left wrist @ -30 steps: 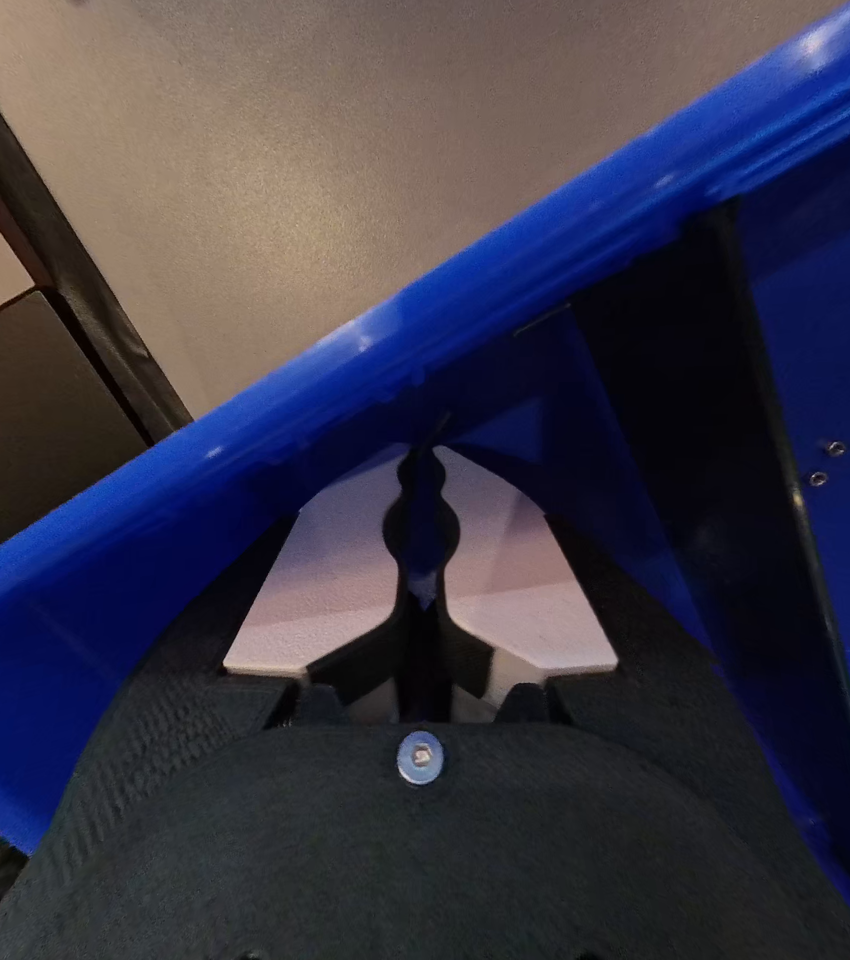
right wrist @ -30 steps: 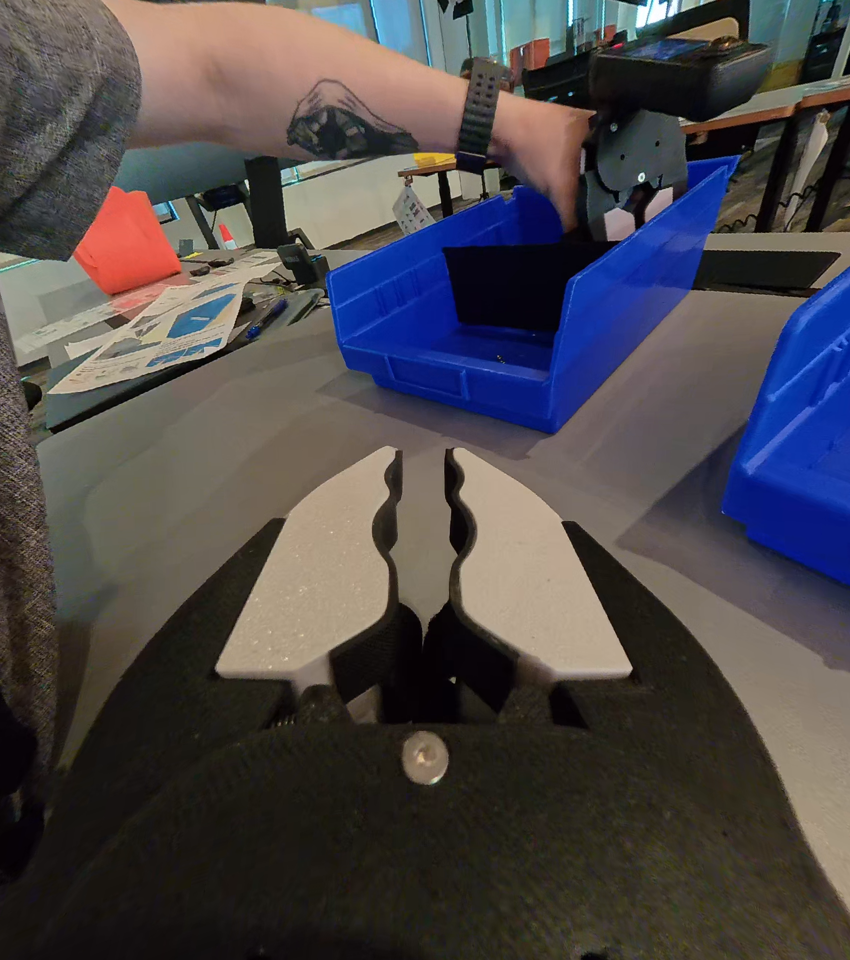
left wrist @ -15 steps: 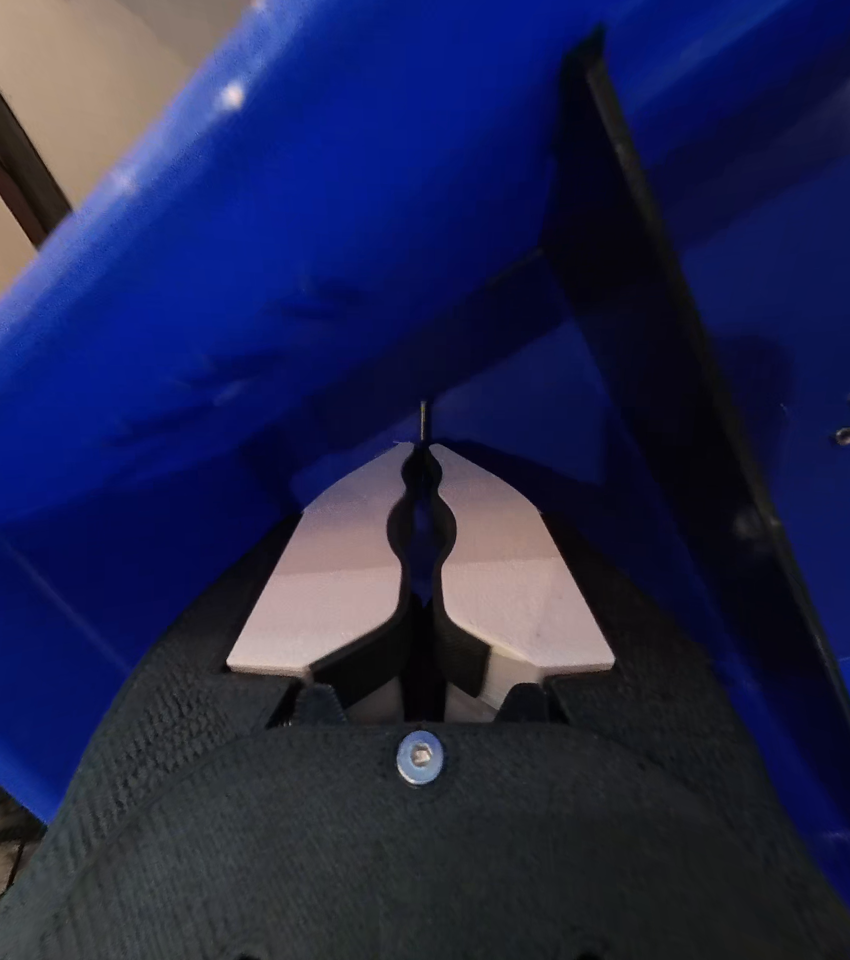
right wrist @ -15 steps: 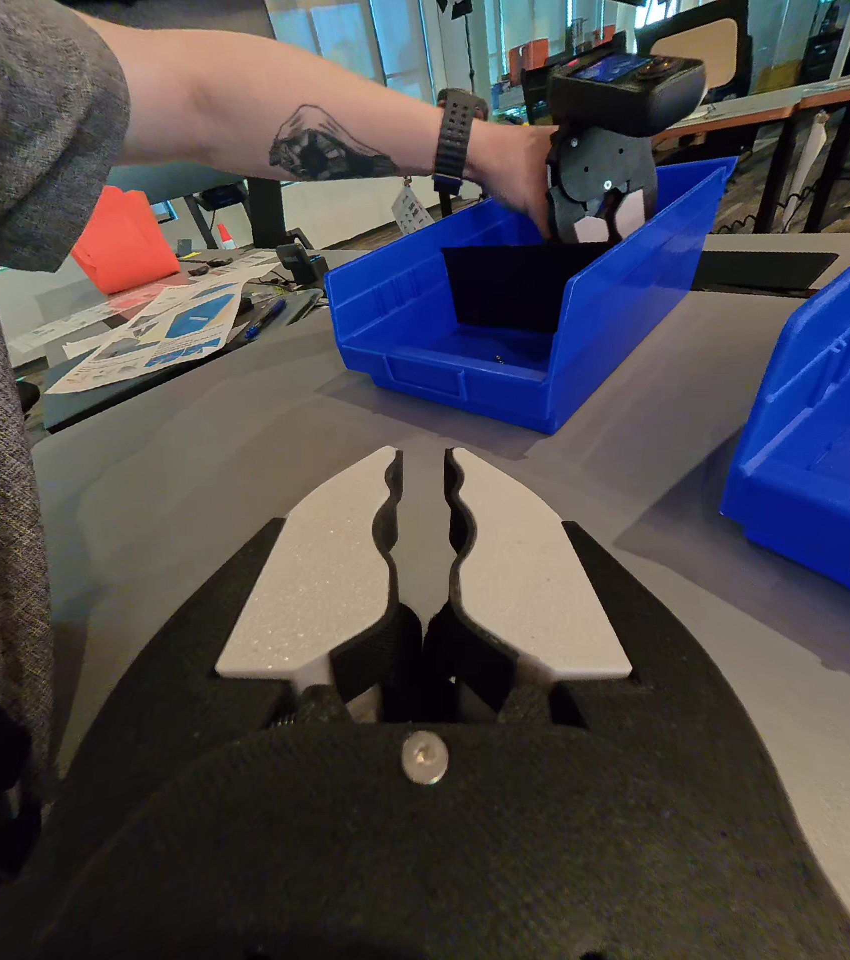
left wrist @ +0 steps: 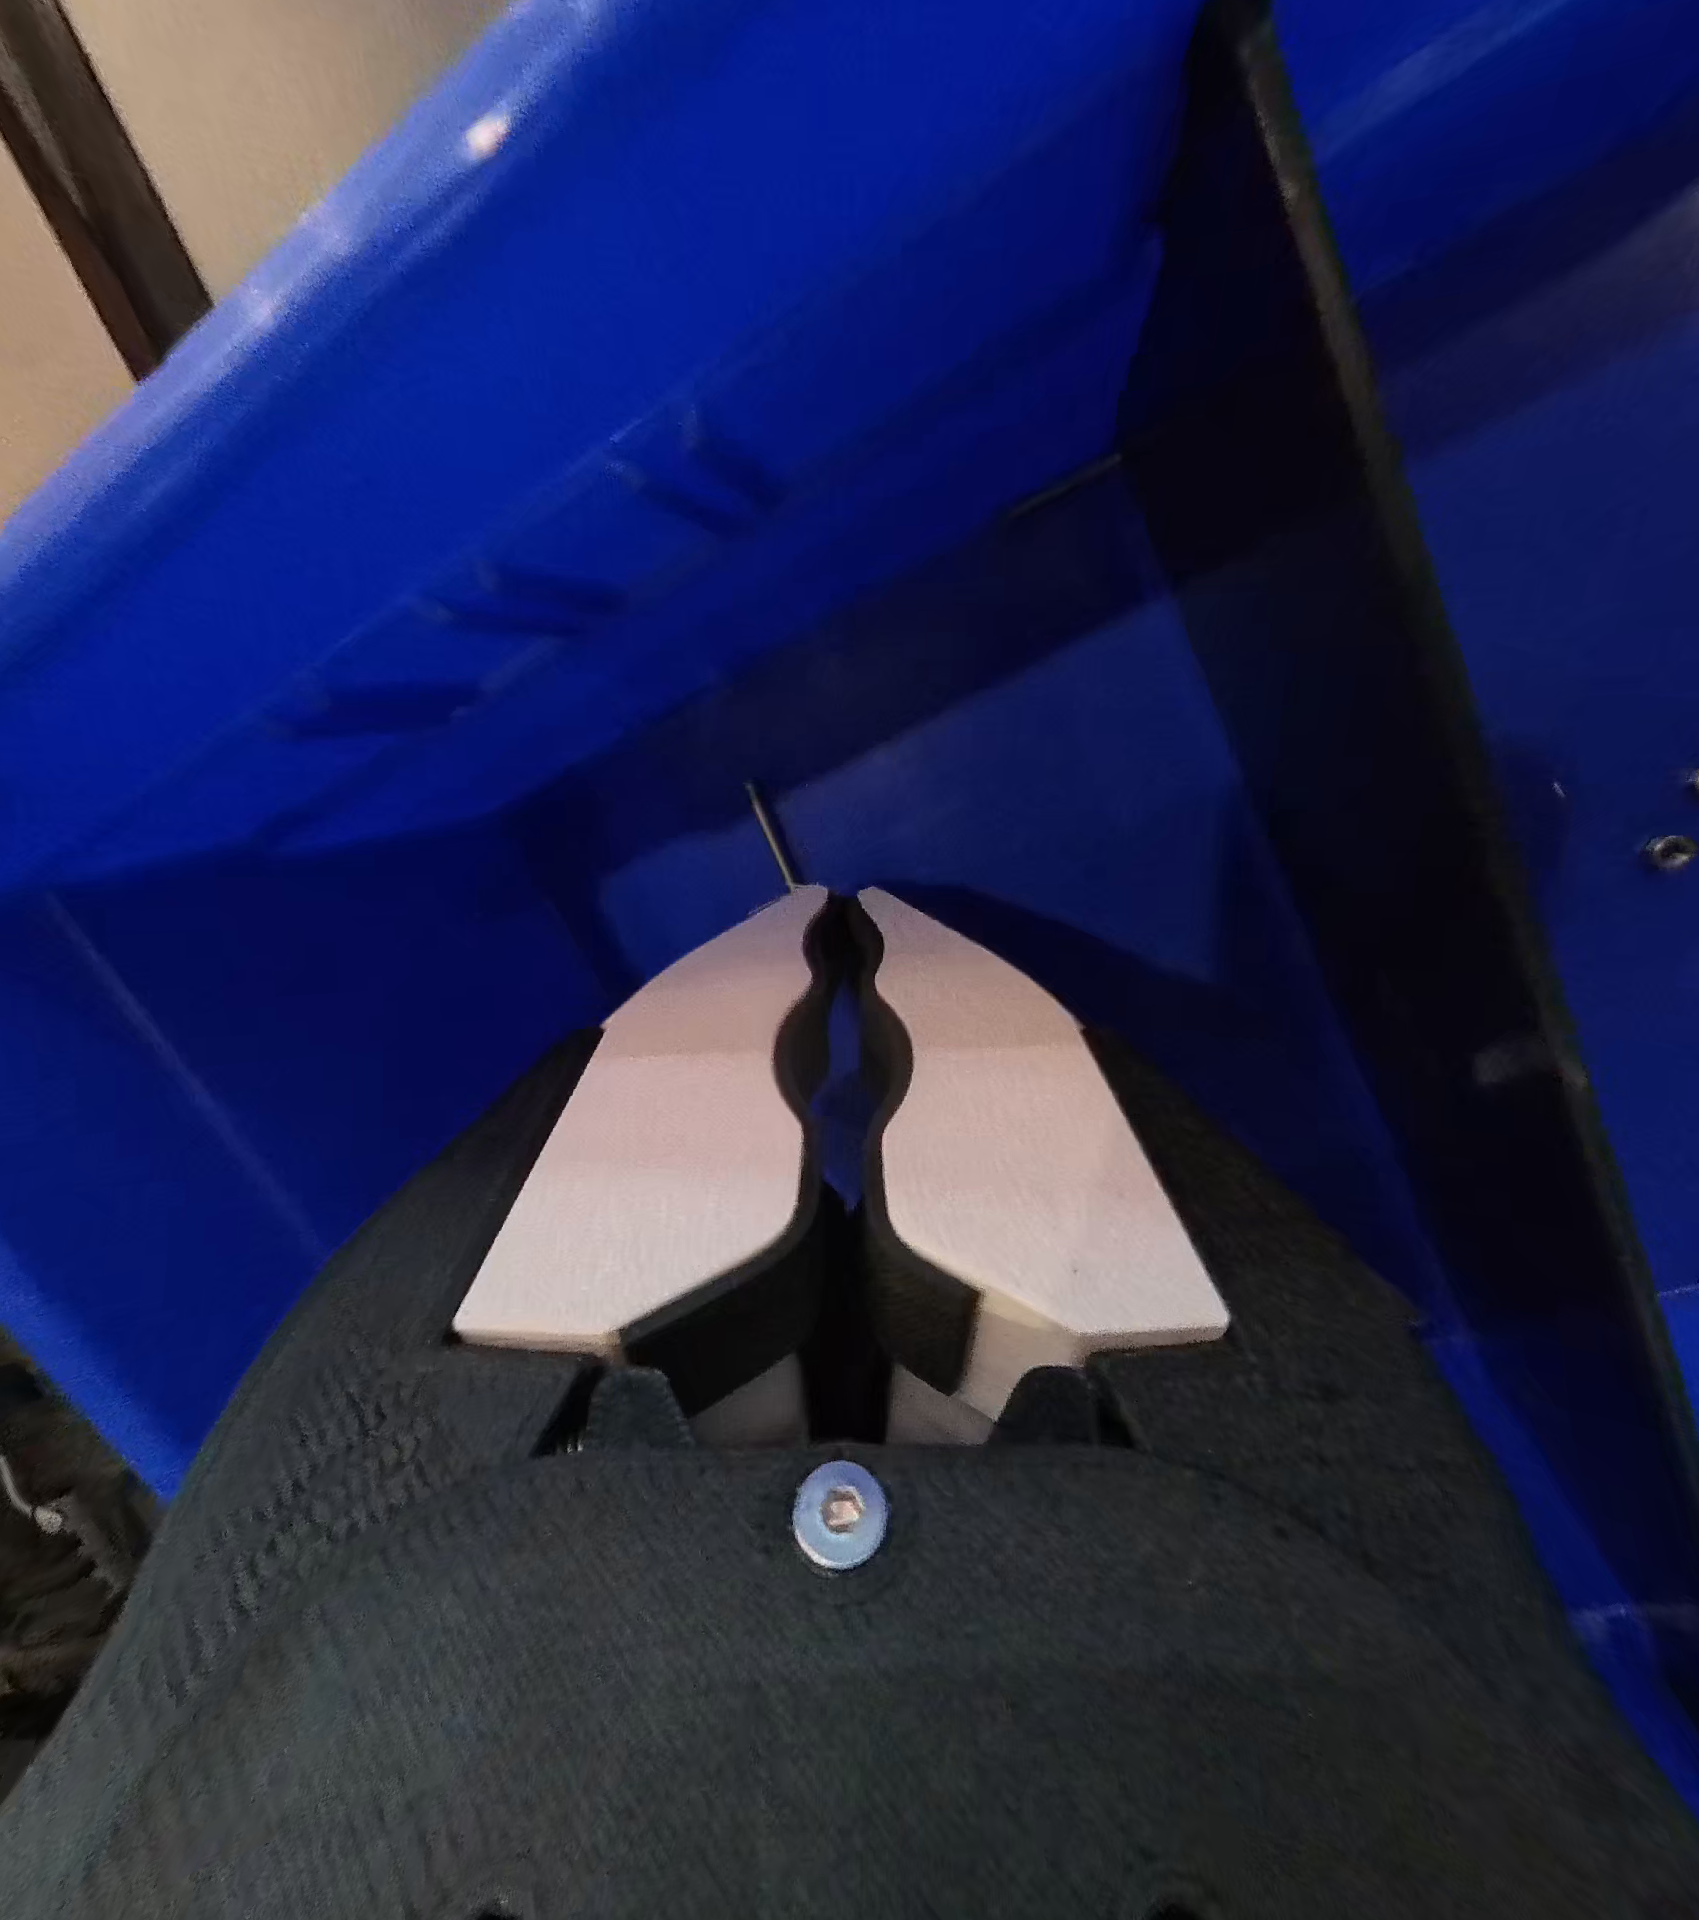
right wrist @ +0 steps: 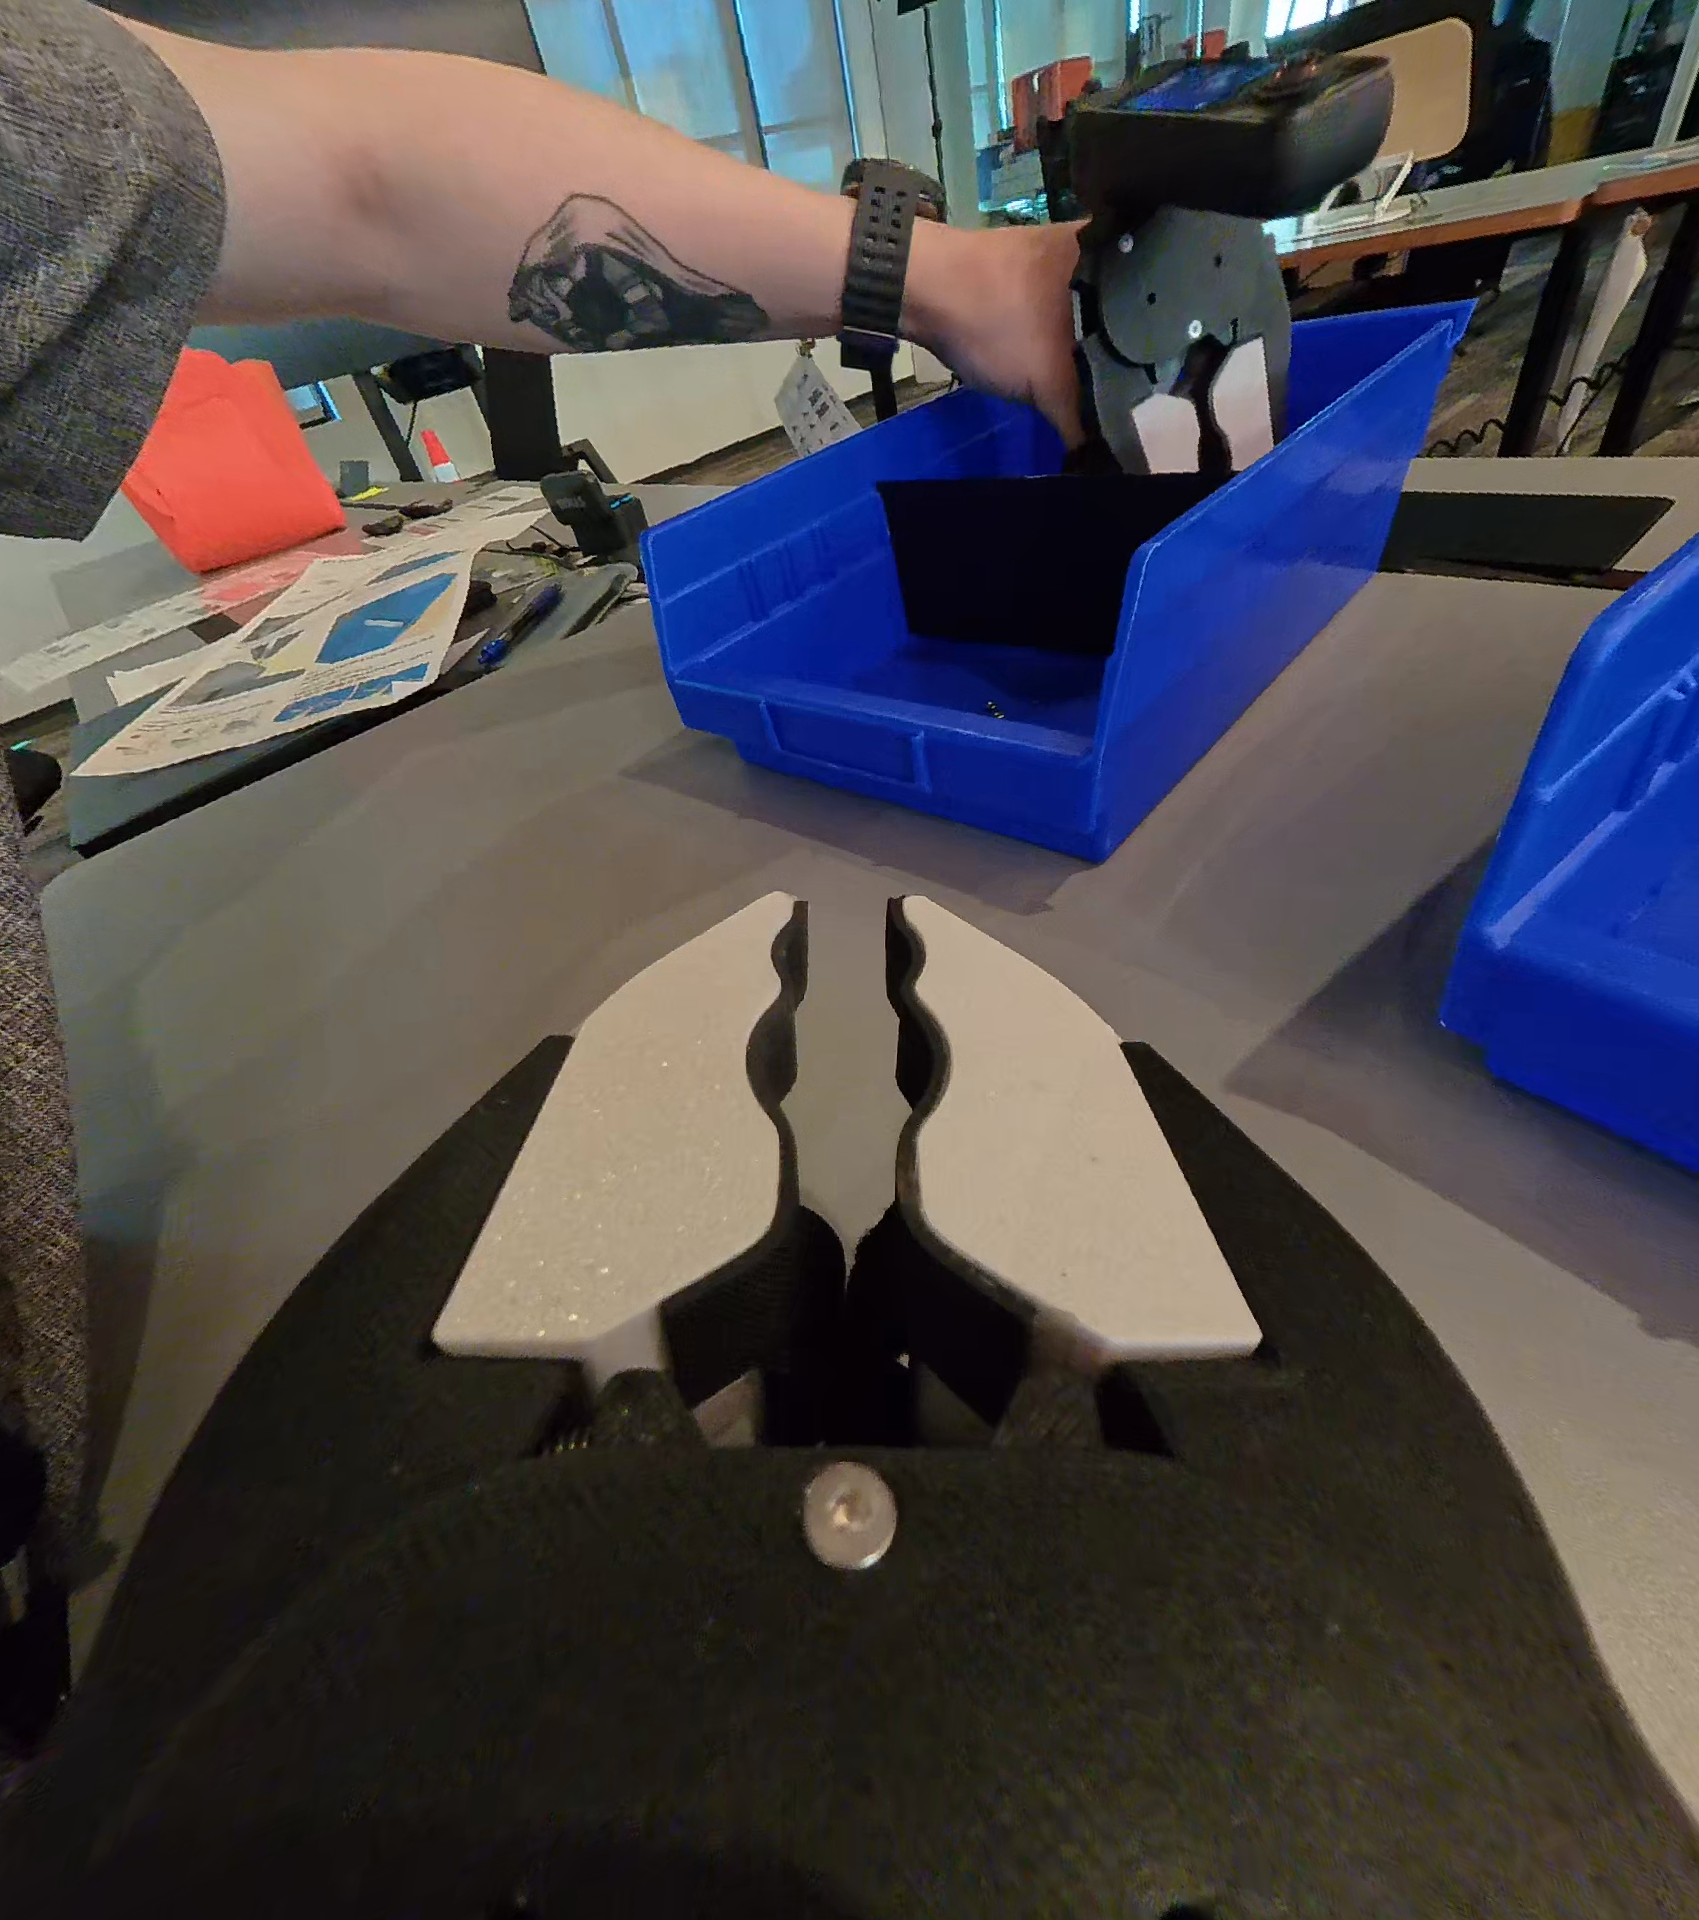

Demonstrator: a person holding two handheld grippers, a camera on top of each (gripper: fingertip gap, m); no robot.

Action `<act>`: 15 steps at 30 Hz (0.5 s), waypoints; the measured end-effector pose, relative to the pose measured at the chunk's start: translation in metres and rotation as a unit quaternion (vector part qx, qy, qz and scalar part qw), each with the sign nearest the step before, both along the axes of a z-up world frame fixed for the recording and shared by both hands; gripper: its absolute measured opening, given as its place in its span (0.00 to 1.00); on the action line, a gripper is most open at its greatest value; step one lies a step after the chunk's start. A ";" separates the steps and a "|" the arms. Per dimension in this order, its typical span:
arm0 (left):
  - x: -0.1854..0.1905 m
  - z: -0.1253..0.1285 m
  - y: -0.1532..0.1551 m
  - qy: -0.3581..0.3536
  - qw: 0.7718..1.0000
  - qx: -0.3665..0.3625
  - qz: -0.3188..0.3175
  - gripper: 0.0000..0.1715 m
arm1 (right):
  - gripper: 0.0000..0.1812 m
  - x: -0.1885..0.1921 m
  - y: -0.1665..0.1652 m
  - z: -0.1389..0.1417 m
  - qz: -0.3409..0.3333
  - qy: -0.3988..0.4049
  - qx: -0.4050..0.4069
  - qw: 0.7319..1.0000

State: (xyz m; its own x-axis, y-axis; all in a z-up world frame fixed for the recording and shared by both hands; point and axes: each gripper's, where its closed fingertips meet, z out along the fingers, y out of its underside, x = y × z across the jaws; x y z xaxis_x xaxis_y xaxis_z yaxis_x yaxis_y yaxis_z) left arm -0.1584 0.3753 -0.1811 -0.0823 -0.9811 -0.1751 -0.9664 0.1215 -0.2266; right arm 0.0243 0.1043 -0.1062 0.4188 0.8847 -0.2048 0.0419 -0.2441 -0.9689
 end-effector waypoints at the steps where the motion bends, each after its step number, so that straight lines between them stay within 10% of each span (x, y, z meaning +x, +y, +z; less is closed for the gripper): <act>1: -0.001 0.001 0.001 -0.002 1.000 0.001 0.005 0.01 | 0.08 0.000 0.000 0.000 0.000 0.000 0.000 1.000; 15: -0.021 0.000 0.021 -0.010 0.980 -0.028 0.197 0.00 | 0.08 -0.005 0.000 0.001 -0.001 0.000 0.001 1.000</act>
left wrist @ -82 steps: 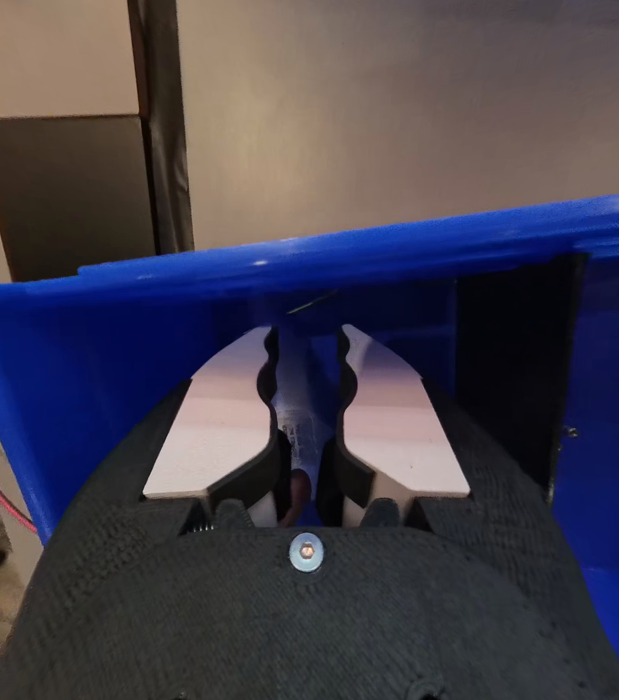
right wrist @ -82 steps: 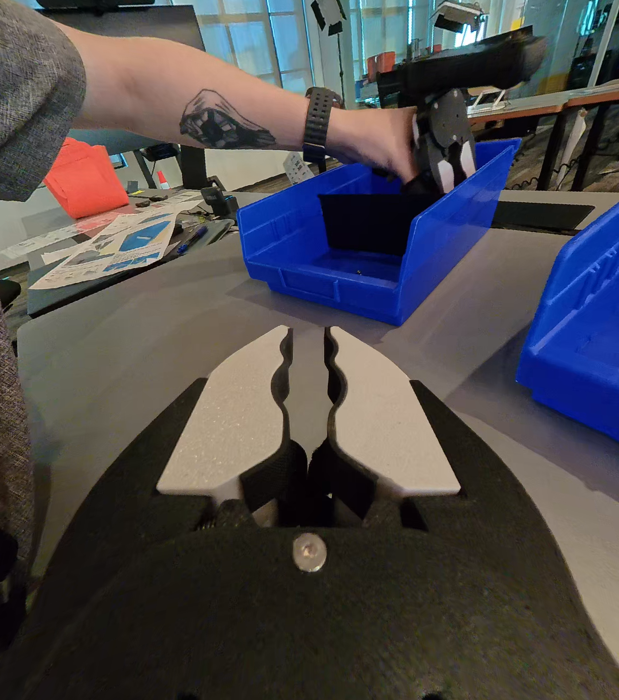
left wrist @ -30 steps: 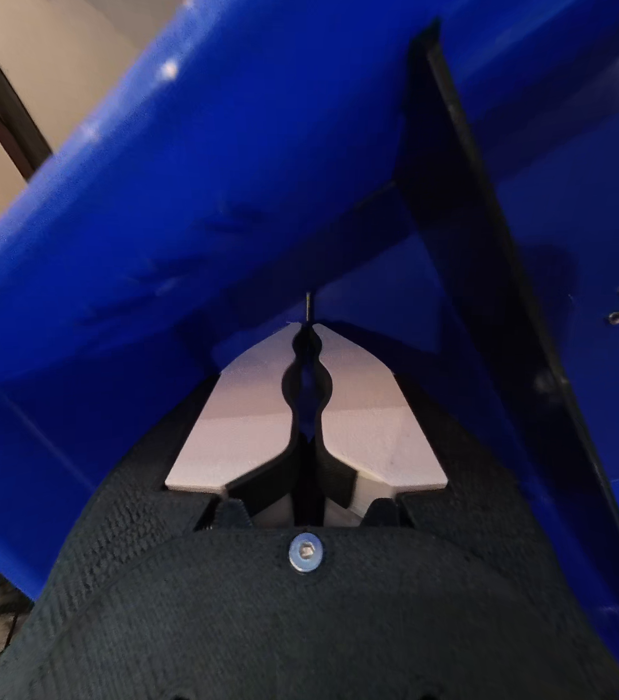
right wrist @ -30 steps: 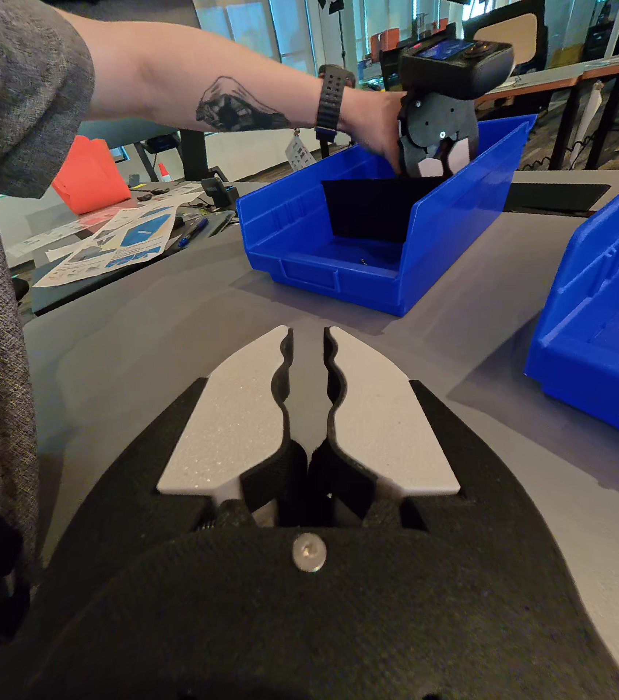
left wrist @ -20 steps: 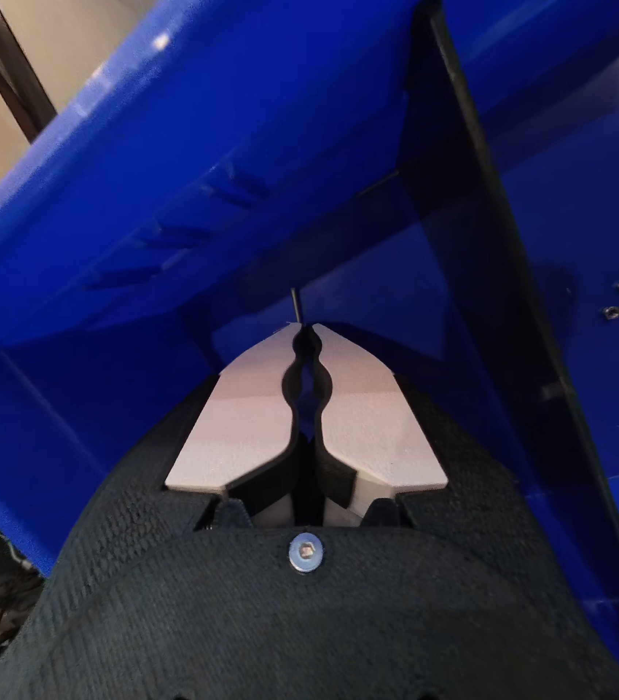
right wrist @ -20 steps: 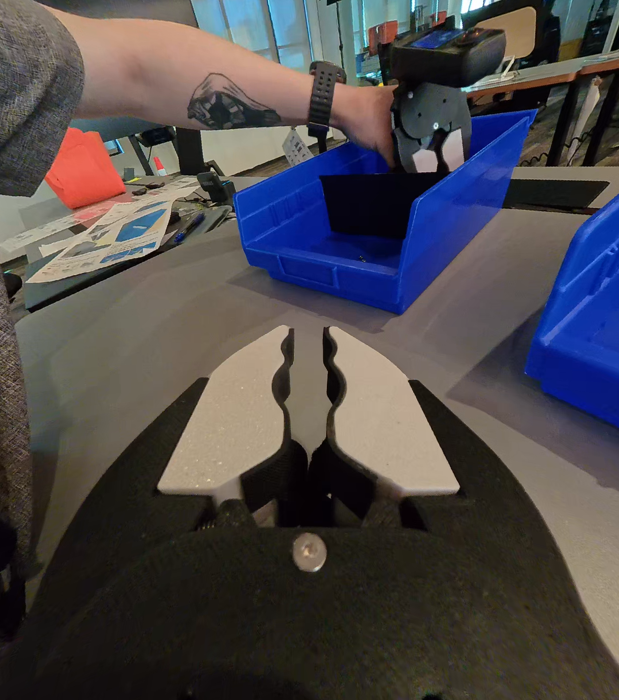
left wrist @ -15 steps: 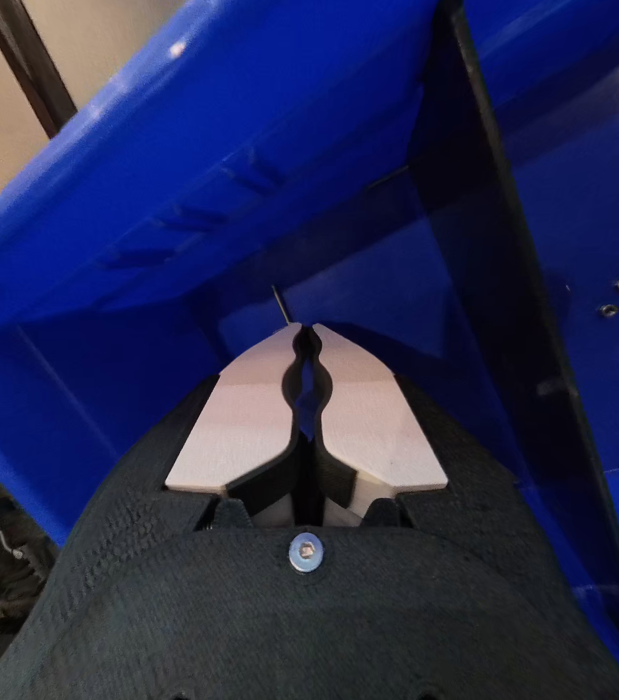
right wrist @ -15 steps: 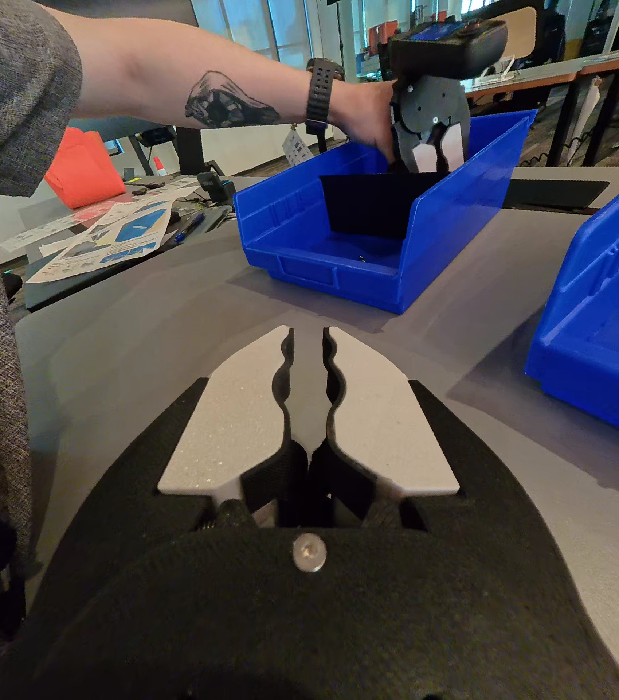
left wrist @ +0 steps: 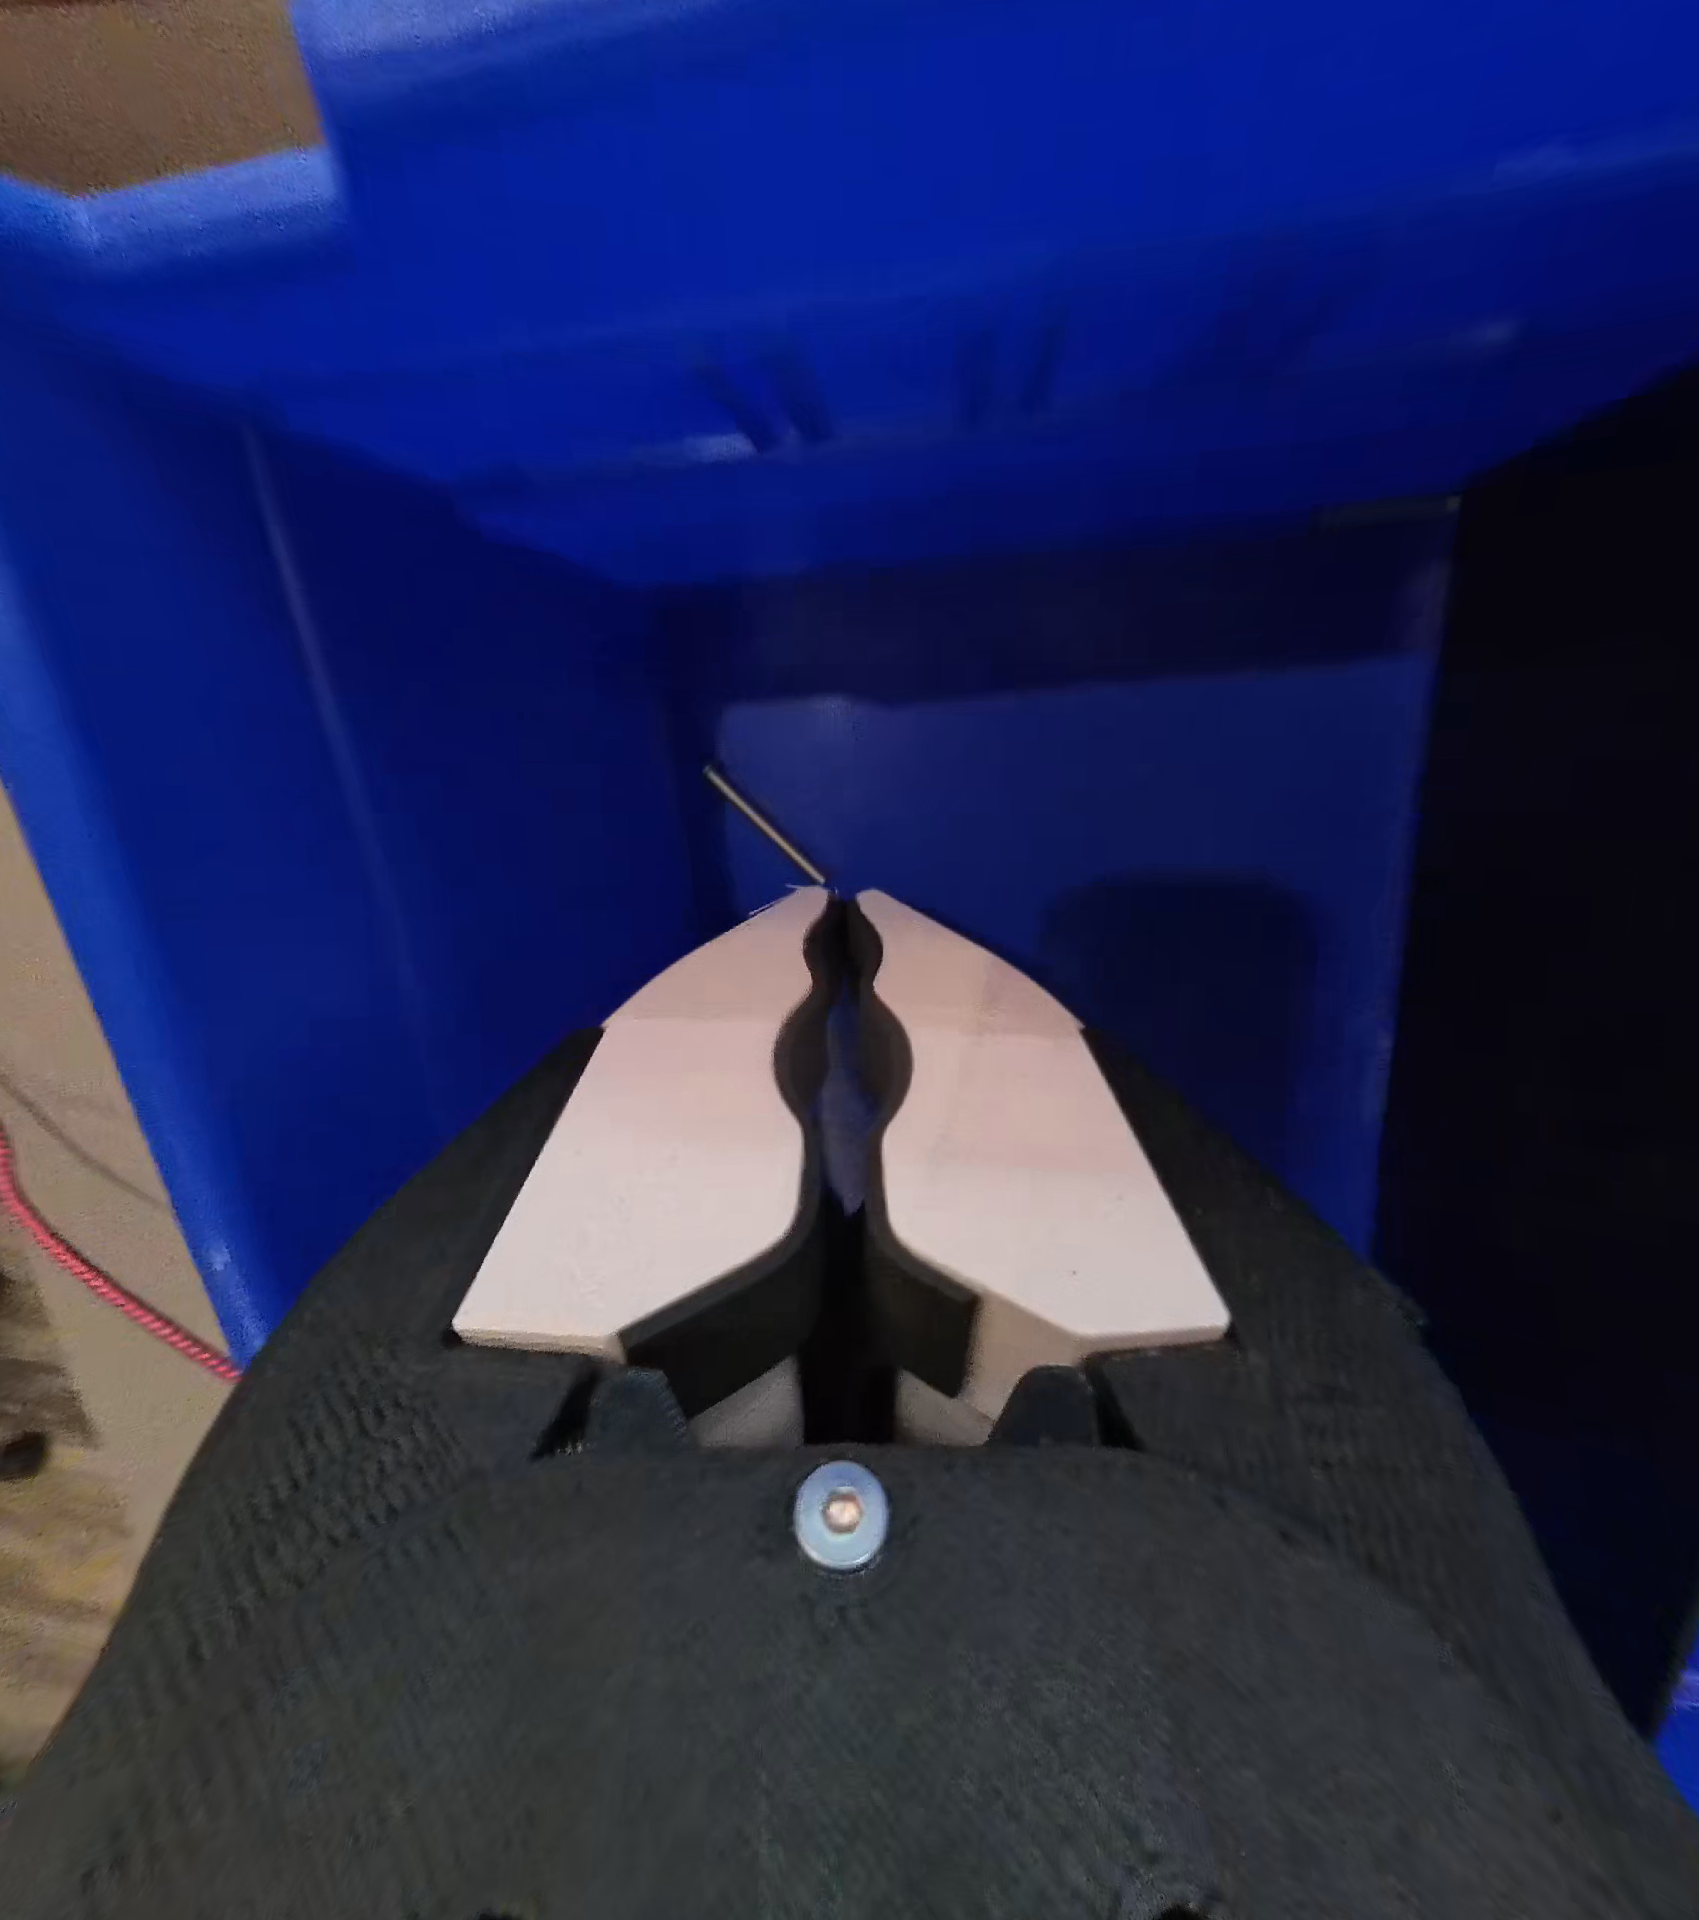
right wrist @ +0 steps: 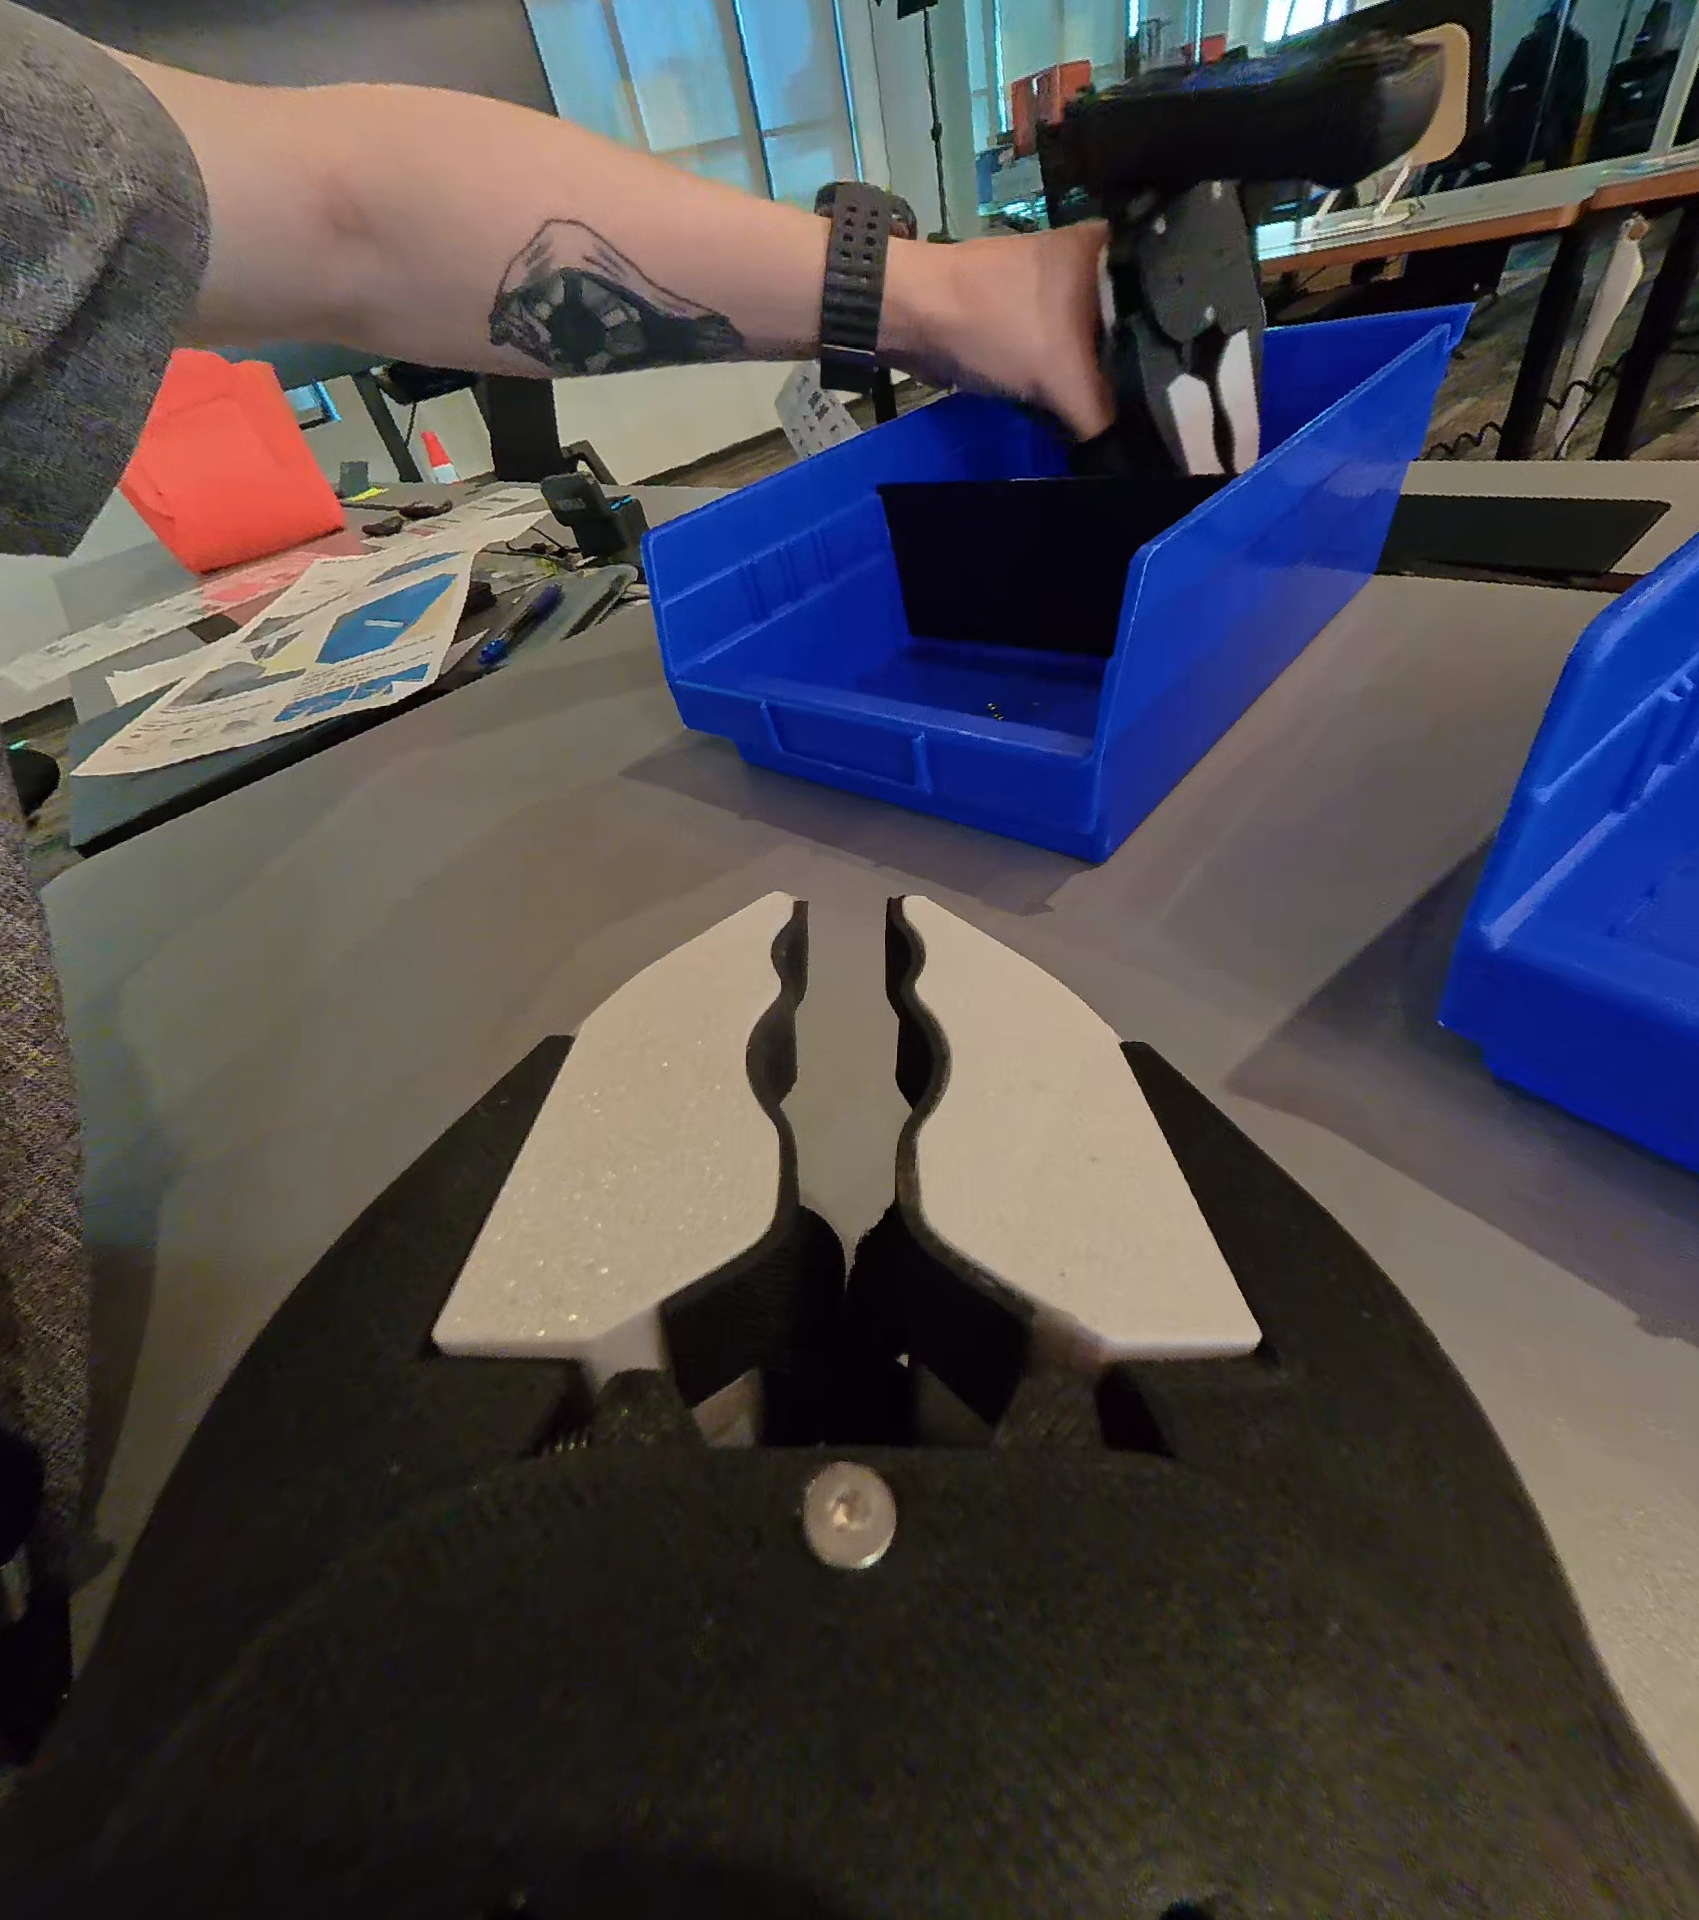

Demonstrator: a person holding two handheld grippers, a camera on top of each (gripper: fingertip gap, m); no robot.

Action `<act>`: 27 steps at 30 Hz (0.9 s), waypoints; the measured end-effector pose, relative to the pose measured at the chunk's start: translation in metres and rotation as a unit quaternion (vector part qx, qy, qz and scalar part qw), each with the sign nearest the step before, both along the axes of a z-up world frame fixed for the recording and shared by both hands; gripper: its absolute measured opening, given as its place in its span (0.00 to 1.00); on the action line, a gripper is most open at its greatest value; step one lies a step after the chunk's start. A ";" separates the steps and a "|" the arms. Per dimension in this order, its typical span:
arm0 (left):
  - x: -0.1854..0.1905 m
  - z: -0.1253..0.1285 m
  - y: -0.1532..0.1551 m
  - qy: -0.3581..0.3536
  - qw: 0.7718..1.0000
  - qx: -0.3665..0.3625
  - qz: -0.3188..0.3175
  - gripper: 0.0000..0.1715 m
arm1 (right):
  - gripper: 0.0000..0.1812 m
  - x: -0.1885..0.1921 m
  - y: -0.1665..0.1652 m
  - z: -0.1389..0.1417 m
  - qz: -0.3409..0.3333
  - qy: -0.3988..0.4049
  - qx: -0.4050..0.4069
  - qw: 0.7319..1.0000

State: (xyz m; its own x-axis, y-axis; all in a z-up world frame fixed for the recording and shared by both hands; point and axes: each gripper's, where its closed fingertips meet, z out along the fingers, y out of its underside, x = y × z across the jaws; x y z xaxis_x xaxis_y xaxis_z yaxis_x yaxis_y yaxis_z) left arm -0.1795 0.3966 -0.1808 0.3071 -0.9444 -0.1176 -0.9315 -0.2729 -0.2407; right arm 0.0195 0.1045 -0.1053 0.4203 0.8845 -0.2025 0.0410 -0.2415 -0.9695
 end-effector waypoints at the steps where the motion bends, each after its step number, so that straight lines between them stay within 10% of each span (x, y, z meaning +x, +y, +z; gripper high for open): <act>1: 0.002 0.000 0.001 -0.007 1.000 -0.007 0.020 0.00 | 0.08 0.000 0.000 0.000 -0.001 0.000 0.000 1.000; 20: -0.003 0.011 -0.011 -0.089 0.946 -0.117 0.290 0.21 | 0.07 -0.001 -0.006 0.010 0.019 0.035 0.001 0.999; 27: 0.002 0.034 0.000 -0.152 0.901 -0.068 0.400 0.14 | 0.07 -0.001 -0.015 0.017 0.046 0.061 -0.002 0.997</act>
